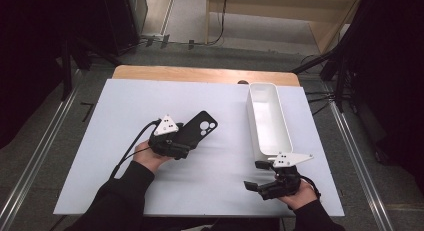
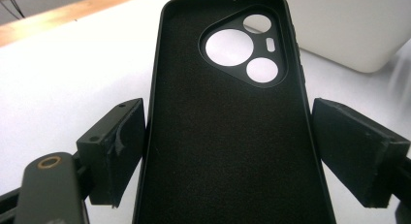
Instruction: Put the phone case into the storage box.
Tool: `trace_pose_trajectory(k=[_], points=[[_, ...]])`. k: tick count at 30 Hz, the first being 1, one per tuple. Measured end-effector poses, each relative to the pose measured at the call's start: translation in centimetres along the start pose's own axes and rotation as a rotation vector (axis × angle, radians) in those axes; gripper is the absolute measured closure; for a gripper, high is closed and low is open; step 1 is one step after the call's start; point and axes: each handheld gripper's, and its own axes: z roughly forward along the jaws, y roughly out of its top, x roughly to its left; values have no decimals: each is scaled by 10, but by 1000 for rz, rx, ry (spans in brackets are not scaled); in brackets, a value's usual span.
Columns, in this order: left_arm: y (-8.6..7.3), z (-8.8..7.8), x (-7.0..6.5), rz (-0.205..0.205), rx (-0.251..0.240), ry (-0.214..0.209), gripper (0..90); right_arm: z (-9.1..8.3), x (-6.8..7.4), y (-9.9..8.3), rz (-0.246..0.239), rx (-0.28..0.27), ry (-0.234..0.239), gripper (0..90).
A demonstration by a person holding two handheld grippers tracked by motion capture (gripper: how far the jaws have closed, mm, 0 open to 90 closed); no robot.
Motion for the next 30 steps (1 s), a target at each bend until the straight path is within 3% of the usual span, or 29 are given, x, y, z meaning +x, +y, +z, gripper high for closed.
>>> trace_pose_trajectory(k=[8, 16, 18, 22, 30], points=[[1, -12, -7, -31, -135, 37, 143, -2, 1, 1, 6, -26, -7, 123], [1, -19, -18, -20, -223, 75, 143, -1, 4, 2, 11, -31, -1, 123], [1, -19, -19, -20, -230, 73, 142, 0, 4, 2, 9, -32, 0, 123], [-2, -21, -21, -84, -273, 55, 143, 0, 5, 4, 8, -38, -3, 123], [-7, -22, -28, -109, -304, 101, 143, -1, 7, 8, 29, -57, -16, 123]])
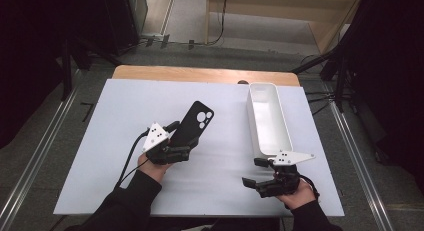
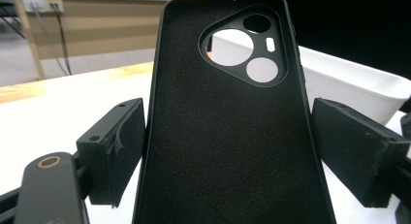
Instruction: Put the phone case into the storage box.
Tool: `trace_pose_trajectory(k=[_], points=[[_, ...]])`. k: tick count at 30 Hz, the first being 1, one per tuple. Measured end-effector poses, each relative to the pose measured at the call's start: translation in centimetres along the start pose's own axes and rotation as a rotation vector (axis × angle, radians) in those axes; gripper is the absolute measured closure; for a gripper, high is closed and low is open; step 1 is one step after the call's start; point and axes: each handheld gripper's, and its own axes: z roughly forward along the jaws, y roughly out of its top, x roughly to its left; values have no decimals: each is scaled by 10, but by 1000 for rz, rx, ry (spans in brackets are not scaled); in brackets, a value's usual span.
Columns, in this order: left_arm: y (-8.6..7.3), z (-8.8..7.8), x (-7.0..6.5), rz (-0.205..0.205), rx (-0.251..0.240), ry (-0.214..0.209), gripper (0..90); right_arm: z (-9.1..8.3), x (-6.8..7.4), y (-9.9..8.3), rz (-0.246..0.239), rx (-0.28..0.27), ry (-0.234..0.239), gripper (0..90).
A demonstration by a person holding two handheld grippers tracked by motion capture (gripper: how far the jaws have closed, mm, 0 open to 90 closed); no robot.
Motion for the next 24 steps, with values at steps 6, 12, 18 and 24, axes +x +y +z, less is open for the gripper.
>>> trace_pose_trajectory(k=[6, 12, 18, 24], points=[[-1, -5, -4, 11, -30, 28, 143, -1, 3, 3, 5, -14, -16, 123], [-5, -8, -6, 16, -52, 38, 142, -2, 4, 10, 38, -32, -27, 123], [-7, -7, -9, 25, -52, 53, 143, 0, 9, 18, 32, -45, -39, 123], [-9, -6, -10, 12, -56, 60, 142, 2, 13, 28, 36, -64, -65, 123]])
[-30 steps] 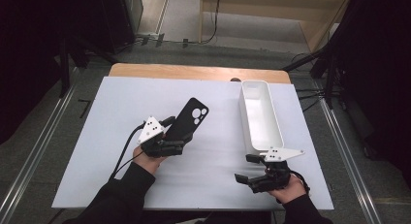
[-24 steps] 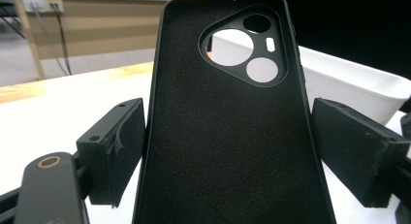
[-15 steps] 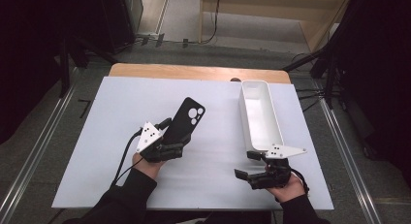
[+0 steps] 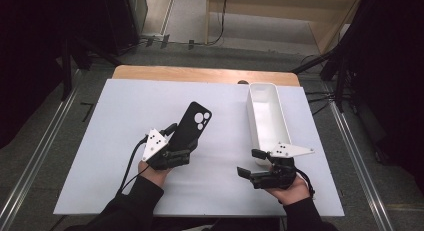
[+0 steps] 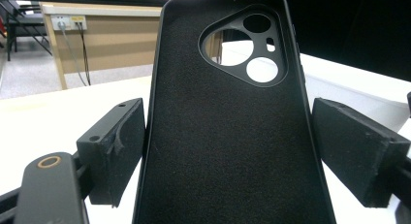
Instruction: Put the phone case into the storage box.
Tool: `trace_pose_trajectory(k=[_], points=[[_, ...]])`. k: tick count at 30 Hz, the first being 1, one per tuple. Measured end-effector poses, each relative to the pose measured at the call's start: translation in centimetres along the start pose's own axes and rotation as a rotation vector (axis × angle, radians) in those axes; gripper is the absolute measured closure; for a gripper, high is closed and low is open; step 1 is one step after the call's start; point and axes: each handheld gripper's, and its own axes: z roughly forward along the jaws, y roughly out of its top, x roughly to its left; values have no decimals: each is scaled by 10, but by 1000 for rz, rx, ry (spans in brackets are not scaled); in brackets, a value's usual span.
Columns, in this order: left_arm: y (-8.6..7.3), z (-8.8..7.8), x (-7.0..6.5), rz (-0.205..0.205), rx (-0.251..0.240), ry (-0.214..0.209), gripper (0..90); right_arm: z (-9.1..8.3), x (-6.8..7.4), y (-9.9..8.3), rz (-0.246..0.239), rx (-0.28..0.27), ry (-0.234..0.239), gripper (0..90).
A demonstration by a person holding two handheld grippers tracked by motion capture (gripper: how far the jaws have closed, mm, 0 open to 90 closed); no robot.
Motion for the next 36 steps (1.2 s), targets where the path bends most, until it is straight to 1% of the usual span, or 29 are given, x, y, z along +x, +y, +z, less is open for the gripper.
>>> trace_pose_trajectory(k=[7, 8, 10, 13, 17, 22, 25, 26, 31, 32, 35, 36], points=[[-1, 0, -3, -2, -2, -1, 142, 3, 3, 9, 10, -4, -21, 123], [-1, 1, -3, -7, -4, -3, 142, 5, 4, 13, 19, -6, -27, 124], [-1, 1, -3, -11, -1, 0, 142, 6, 4, 14, 19, -9, -30, 124], [-3, 2, -3, -33, 1, -6, 142, 9, 6, 20, 31, -10, -39, 124], [-4, 3, -3, -42, 7, -11, 142, 12, 6, 24, 40, -10, -45, 124], [-5, 3, -5, -43, 6, 5, 142, 16, 6, 31, 59, -10, -50, 132], [-7, 4, -5, -39, 9, 13, 141, 18, 6, 35, 67, -21, -47, 132], [-8, 4, -6, -40, 12, 23, 141, 21, 6, 38, 72, -16, -47, 132], [-9, 5, -6, -45, 11, 34, 142, 27, 8, 42, 77, -10, -44, 132], [-9, 5, -6, -42, 10, 39, 142, 30, 9, 44, 81, -7, -43, 132], [-9, 5, -7, -39, 12, 48, 141, 33, 8, 47, 76, -11, -43, 132], [-10, 5, -8, -37, 13, 50, 141, 34, 9, 48, 81, -13, -40, 132]])
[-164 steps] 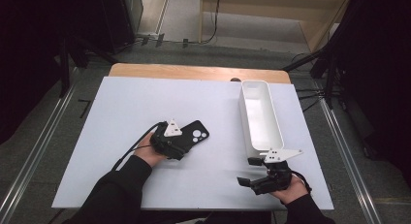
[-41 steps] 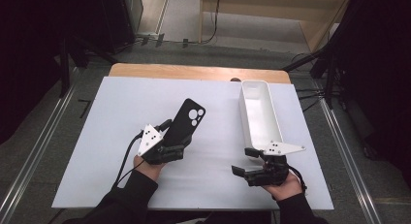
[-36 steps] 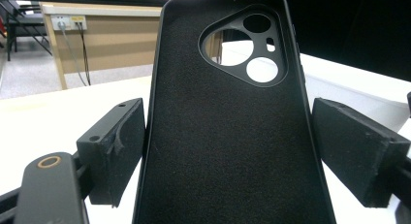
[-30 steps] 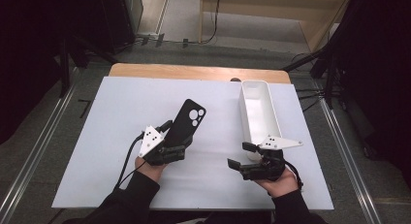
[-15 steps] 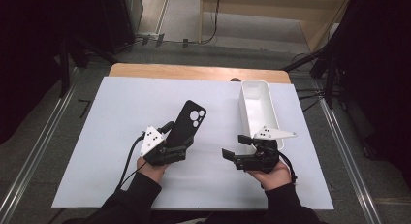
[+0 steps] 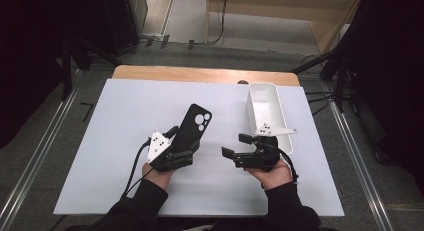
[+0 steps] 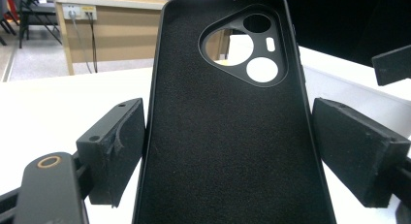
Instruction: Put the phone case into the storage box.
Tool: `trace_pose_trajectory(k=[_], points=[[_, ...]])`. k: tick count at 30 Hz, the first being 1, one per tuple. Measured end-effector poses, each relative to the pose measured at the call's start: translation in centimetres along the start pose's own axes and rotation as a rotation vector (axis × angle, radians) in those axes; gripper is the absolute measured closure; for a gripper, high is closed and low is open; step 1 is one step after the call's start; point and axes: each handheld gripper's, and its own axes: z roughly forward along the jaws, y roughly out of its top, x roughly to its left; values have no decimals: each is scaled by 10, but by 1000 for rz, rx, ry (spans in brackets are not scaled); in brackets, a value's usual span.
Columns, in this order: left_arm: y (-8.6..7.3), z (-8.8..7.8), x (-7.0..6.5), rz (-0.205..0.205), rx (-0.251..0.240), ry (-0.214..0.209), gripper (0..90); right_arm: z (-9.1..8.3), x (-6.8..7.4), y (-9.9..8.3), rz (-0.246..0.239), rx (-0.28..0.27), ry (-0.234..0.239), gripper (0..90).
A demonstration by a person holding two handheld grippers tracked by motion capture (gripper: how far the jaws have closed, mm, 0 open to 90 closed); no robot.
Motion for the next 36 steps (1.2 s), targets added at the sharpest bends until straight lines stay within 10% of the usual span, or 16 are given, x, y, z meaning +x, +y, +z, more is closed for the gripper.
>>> trace_pose_trajectory(k=[36], points=[[-3, -1, -12, 18, -18, 32, 140, 33, 6, 36, 72, 16, 57, 215]])
